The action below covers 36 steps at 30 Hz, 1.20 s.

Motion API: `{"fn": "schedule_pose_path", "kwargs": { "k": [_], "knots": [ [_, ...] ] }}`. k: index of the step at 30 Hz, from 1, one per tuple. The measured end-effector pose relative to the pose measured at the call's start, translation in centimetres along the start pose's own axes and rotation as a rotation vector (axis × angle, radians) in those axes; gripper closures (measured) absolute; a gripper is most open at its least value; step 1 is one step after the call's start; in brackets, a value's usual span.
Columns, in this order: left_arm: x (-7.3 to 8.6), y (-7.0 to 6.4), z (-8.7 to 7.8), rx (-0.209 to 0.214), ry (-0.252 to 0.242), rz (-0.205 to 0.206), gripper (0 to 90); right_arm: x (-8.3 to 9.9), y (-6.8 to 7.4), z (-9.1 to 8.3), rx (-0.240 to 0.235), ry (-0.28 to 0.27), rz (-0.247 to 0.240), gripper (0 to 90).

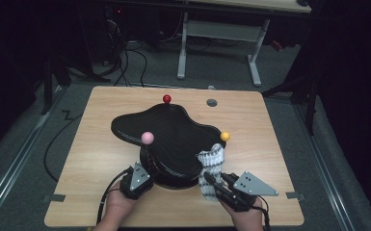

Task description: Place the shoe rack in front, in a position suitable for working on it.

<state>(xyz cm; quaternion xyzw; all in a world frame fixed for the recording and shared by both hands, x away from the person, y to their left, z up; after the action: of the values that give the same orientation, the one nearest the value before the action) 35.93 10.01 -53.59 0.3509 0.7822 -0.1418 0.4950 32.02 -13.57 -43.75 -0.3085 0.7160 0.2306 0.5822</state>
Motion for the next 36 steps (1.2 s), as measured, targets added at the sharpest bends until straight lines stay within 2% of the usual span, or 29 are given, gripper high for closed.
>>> {"fn": "schedule_pose_path", "kwargs": {
  "k": [4, 5, 8, 10, 11, 14, 15, 16, 19, 21, 23, 25, 26, 32, 36],
  "knots": [
    [-0.1, 0.0, 0.1, 0.0, 0.001, -0.002, 74.0, -1.2, 2.1, -1.1, -0.049, -0.038, -0.032, 74.0],
    [-0.1, -0.1, 0.2, -0.001, 0.001, -0.003, 74.0, -1.7, 3.0, -1.5, -0.07, -0.053, -0.045, 74.0],
    [-0.2, -0.3, 0.3, -0.002, 0.002, -0.002, 74.0, -2.4, 4.6, -2.0, -0.093, -0.077, -0.082, 74.0],
    [-0.3, -0.6, 0.3, -0.003, 0.004, -0.003, 74.0, -2.7, 5.1, -2.1, -0.083, -0.081, -0.105, 74.2],
    [-0.3, -0.8, 0.3, 0.001, 0.012, -0.003, 74.0, -2.7, 4.9, -2.1, -0.064, -0.078, -0.114, 74.4],
    [-0.6, -1.7, 0.4, 0.019, 0.011, 0.021, 74.1, -2.7, 3.8, -2.4, -0.045, -0.086, -0.094, 74.7],
    [-0.6, -1.7, 0.4, 0.019, 0.011, 0.021, 74.1, -2.7, 3.8, -2.4, -0.045, -0.086, -0.094, 74.7],
    [-0.7, -2.6, 0.5, 0.038, 0.013, 0.041, 74.2, -2.5, 2.2, -2.9, 0.002, -0.081, -0.075, 74.6],
    [-1.1, -4.0, 0.9, 0.066, 0.012, 0.076, 74.3, -2.2, 0.0, -3.4, 0.052, -0.078, -0.032, 74.6],
    [-1.3, -4.7, 1.2, 0.078, 0.007, 0.092, 74.3, -2.0, -1.3, -3.6, 0.092, -0.072, -0.01, 74.7],
    [-1.5, -5.2, 1.4, 0.083, 0.004, 0.099, 74.3, -2.0, -1.8, -3.8, 0.112, -0.07, 0.008, 74.7],
    [-1.6, -5.5, 1.7, 0.083, 0.0, 0.101, 74.3, -2.3, -1.5, -4.0, 0.114, -0.079, -0.009, 74.7],
    [-1.7, -5.5, 1.8, 0.084, -0.002, 0.1, 74.3, -2.7, -0.8, -4.1, 0.11, -0.089, -0.037, 74.7],
    [-1.7, -5.4, 1.8, 0.084, -0.003, 0.105, 74.4, -3.9, 2.6, -3.2, 0.056, -0.103, -0.11, 74.7],
    [-1.7, -5.4, 1.8, 0.087, -0.004, 0.109, 74.4, -4.3, 3.3, -2.7, 0.054, -0.097, -0.136, 74.7]
  ]
}}
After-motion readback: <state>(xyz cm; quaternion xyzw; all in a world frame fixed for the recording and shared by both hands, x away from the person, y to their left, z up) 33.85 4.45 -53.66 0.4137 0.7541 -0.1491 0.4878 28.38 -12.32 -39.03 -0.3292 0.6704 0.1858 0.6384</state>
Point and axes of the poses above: each handheld gripper's, and its own axes: z roughly forward along the jaws, x roughly out of its underside, y roughly to its left, the point moved 7 cm from there along z, roughly forward along the jaws, and after that the axes turned 5 degrees about x, right-handed, at the moved point
